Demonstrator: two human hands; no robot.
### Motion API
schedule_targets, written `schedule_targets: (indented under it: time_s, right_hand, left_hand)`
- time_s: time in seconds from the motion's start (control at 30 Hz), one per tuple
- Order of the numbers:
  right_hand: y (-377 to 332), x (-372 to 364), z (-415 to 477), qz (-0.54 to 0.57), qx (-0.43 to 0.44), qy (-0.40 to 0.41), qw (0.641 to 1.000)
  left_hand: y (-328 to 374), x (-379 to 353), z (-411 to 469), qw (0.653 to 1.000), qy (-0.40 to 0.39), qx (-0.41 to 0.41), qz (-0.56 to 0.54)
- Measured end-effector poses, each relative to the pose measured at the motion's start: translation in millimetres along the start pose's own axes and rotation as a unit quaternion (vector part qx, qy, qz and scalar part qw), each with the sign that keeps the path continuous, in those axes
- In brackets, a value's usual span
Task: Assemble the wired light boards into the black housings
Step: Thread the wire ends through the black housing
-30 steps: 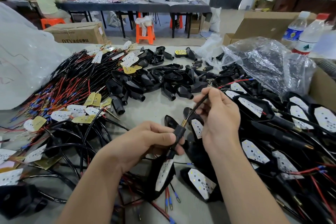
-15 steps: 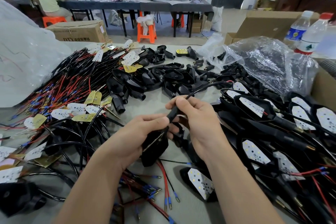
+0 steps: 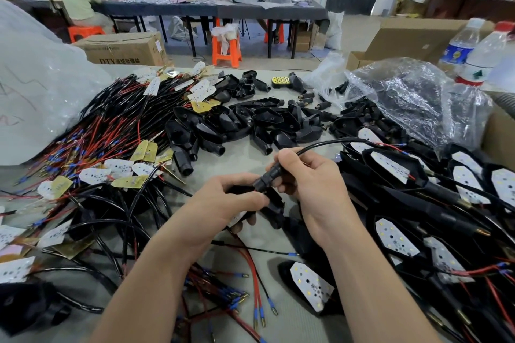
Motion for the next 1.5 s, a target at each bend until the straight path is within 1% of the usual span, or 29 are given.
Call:
schedule_targets:
  time_s: [0.17, 0.27, 0.37, 0.57, 0.7, 0.93, 1.03, 1.13, 1.23, 1.33, 1.5]
  right_hand:
    - [2.5, 4.9, 2.5, -0.024, 0.012, 0.0, 1.0]
    - [0.4, 4.7, 1.6, -0.029, 0.024, -0.005, 0.999]
    - [-0.9, 5.2, 2.2, -0.028, 0.032, -0.007, 0.999]
    - [0.2, 6.9, 1.5, -0.057, 0.037, -0.02, 0.997]
    - [-1.9, 0.6, 1.2, -0.049, 0.034, -0.06, 0.996]
    - [-2.2, 4.1, 1.4, -0.062, 0.031, -0.056, 0.996]
    - [-2.1, 3.6, 0.3, -0.038, 0.019, -0.07, 0.997]
    - [-2.4, 0.6, -1.8, -0.009, 0.007, -0.097, 0.995]
    - [-2.0, 4.3, -0.1, -0.034, 0.022, -0.066, 0.997]
    - [-3.6, 8.1, 1.4, -0.079, 0.044, -0.037, 0.995]
    - [-2.1, 6.4, 2.4, -0.061, 0.037, -0.052, 0.996]
  left_hand:
    - [4.9, 5.4, -2.1, 0.999, 0.041, -0.022, 0.011]
    - [5.4, 5.5, -2.1, 0.998, 0.043, -0.028, 0.024]
    - [5.5, 5.4, -2.8, 0.998, 0.05, -0.026, 0.043]
    - [-3.2, 16.1, 1.2, 0.989, 0.115, 0.003, 0.09]
    - [-2.1, 15.2, 1.7, 0.987, 0.117, 0.001, 0.108]
    - [1.5, 10.2, 0.9, 0.987, 0.116, -0.014, 0.109]
    - [3.2, 8.7, 0.3, 0.987, 0.118, -0.02, 0.106]
    - [3.9, 12.3, 0.3, 0.981, 0.137, -0.027, 0.135]
    - [3.1, 13.7, 1.1, 0.974, 0.152, -0.027, 0.164]
    - [1.8, 14.4, 2.2, 0.973, 0.159, -0.026, 0.167]
    - [-0.4, 14.9, 1.8, 0.973, 0.164, -0.027, 0.163]
Point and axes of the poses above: each hand's wrist, its own z-axis towards the middle knuckle, its own x-axis out of the back of the hand, y = z × x, the point moved 9 cm from there along z, towards the middle knuckle, and after that the axes turned 6 degrees about x, right-handed, at the moved point
